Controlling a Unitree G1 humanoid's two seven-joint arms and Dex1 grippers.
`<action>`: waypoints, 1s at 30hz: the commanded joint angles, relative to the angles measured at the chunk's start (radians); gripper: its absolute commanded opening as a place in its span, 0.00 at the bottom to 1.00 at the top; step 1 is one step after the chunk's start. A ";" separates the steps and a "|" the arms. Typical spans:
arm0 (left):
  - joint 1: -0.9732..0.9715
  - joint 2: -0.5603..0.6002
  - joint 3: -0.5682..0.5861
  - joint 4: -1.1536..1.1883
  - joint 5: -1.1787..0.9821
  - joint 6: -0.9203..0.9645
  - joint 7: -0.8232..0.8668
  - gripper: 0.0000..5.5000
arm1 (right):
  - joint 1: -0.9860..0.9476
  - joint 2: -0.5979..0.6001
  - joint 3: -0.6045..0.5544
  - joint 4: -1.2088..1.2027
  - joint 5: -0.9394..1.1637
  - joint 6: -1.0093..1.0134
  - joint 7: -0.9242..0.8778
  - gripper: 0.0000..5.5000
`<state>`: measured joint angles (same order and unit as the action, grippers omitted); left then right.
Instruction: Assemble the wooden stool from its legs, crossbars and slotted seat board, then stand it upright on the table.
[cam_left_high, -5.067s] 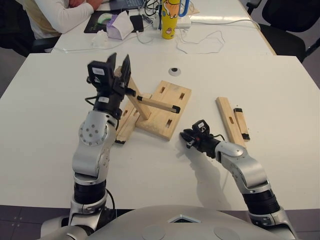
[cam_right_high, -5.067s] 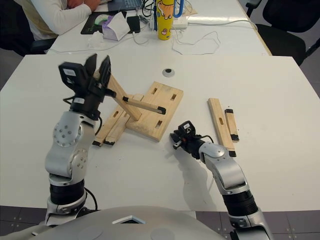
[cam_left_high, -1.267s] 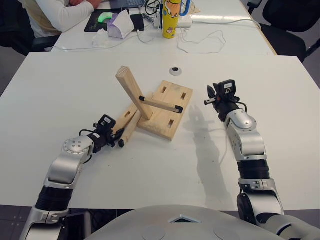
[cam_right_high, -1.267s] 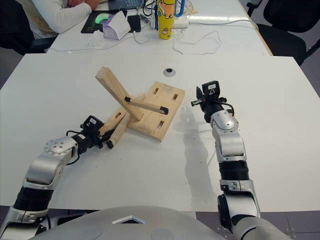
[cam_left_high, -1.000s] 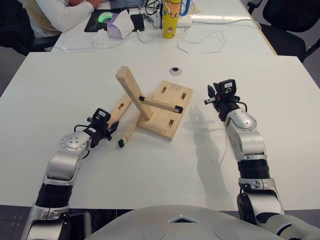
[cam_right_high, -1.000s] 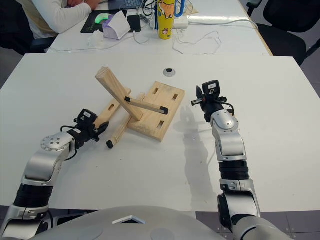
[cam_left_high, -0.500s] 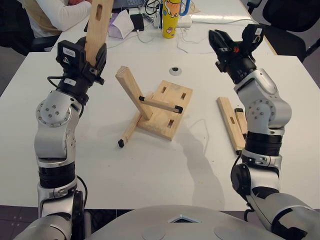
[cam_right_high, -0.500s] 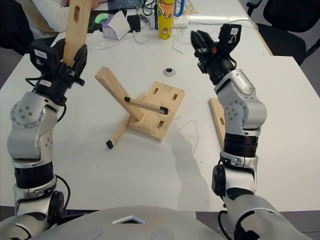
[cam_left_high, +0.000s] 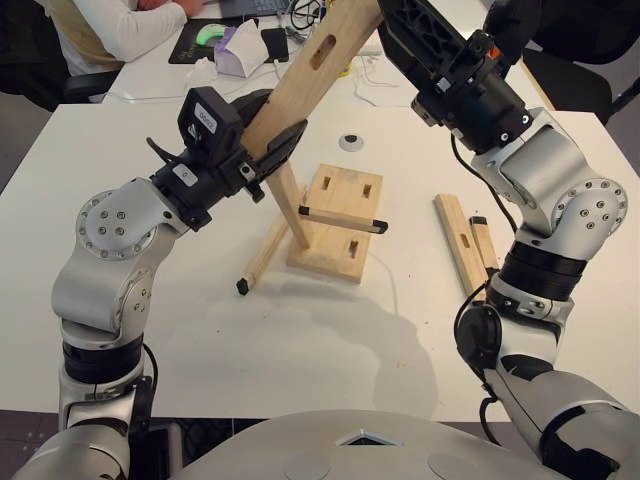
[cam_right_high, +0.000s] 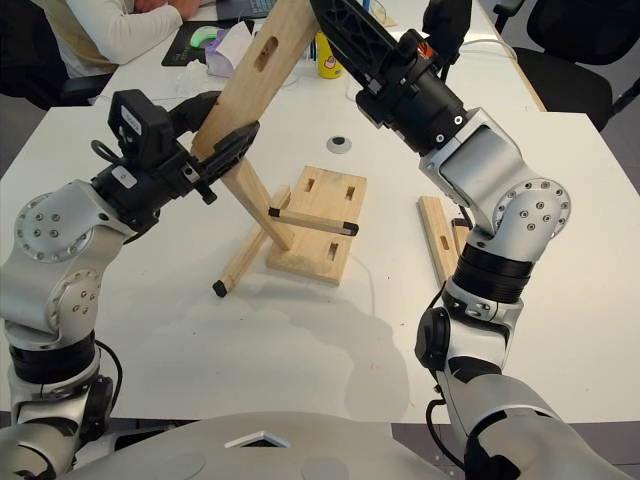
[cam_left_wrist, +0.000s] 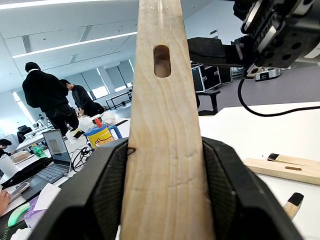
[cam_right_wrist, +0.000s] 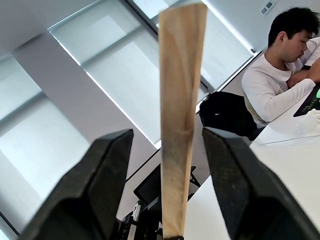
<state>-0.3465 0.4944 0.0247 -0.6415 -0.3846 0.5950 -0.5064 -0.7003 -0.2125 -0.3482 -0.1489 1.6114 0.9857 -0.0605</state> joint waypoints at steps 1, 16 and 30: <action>-0.012 0.022 -0.015 -0.015 -0.016 0.022 -0.016 0.37 | -0.005 -0.017 0.021 -0.009 0.037 -0.033 -0.043 0.46; -0.011 0.038 -0.032 -0.018 -0.008 0.027 -0.019 0.37 | -0.014 -0.043 0.045 0.009 0.036 -0.128 -0.071 0.20; -0.001 0.033 -0.020 0.003 0.004 0.020 0.009 0.55 | -0.005 -0.056 0.050 0.012 0.035 -0.163 -0.062 0.19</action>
<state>-0.3512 0.5248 0.0011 -0.6459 -0.3810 0.6051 -0.5032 -0.7002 -0.2575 -0.2967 -0.1404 1.6557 0.8397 -0.1257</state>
